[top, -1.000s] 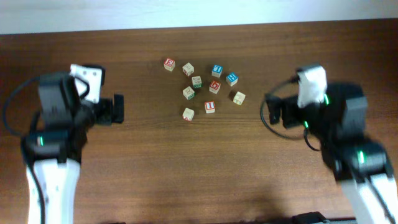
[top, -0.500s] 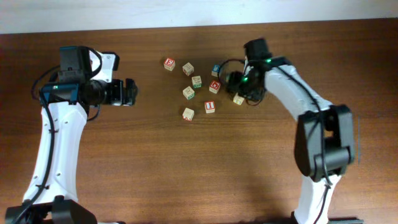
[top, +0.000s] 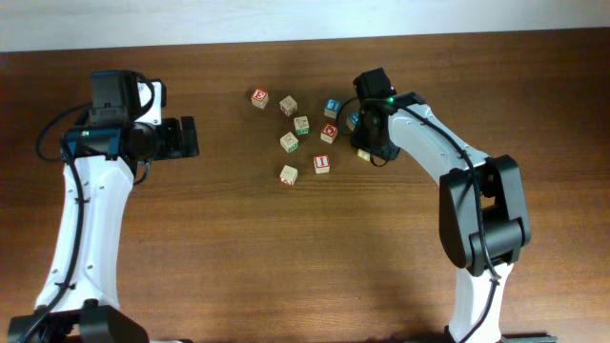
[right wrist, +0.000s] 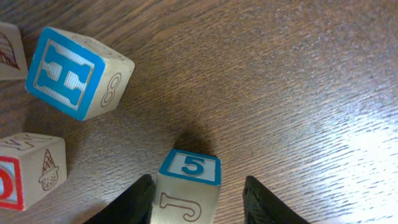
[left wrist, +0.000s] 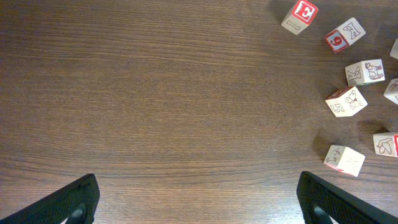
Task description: Rotate 5 blocks
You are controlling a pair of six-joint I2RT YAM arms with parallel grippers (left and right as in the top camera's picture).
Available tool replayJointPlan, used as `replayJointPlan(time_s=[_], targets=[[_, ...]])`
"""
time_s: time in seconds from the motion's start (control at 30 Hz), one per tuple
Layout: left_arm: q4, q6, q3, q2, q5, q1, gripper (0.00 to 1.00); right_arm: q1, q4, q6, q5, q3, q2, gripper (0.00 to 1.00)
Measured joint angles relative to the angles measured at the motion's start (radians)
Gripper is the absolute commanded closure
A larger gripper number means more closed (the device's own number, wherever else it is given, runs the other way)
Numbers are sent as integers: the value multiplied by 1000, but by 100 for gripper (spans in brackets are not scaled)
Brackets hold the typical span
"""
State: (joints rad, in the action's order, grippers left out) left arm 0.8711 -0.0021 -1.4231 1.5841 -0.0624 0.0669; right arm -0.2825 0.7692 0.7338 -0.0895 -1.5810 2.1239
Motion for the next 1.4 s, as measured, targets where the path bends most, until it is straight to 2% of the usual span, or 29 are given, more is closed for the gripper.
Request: replayJointPlan(time_s=[0.23, 0.37, 0.63, 0.77, 0.97, 1.03, 1.13, 1.2, 1.33, 1.4], targets=[[0, 0, 0, 0, 0, 0, 1, 0, 10, -17, 21, 14, 0, 68], [0, 0, 0, 0, 0, 0, 1, 0, 55, -122, 98, 12, -2, 69], [0, -3, 0, 0, 0, 0, 1, 0, 397, -319, 216, 15, -5, 68], [0, -3, 0, 0, 0, 0, 1, -3, 491, -378, 216, 24, -4, 67], [0, -3, 0, 0, 0, 0, 1, -40, 514, -415, 220, 26, -4, 40], [0, -3, 0, 0, 0, 0, 1, -41, 537, -427, 223, -5, 2, 38], [0, -3, 0, 0, 0, 0, 1, -41, 511, -452, 229, -129, 7, 32], [-2, -3, 0, 0, 0, 0, 1, -43, 403, -483, 248, -201, 7, 32], [-8, -21, 0, 0, 0, 0, 1, -80, 174, -498, 254, -208, 7, 32], [-8, -48, 0, 0, 0, 0, 1, -116, 123, -492, 245, -199, 7, 32]])
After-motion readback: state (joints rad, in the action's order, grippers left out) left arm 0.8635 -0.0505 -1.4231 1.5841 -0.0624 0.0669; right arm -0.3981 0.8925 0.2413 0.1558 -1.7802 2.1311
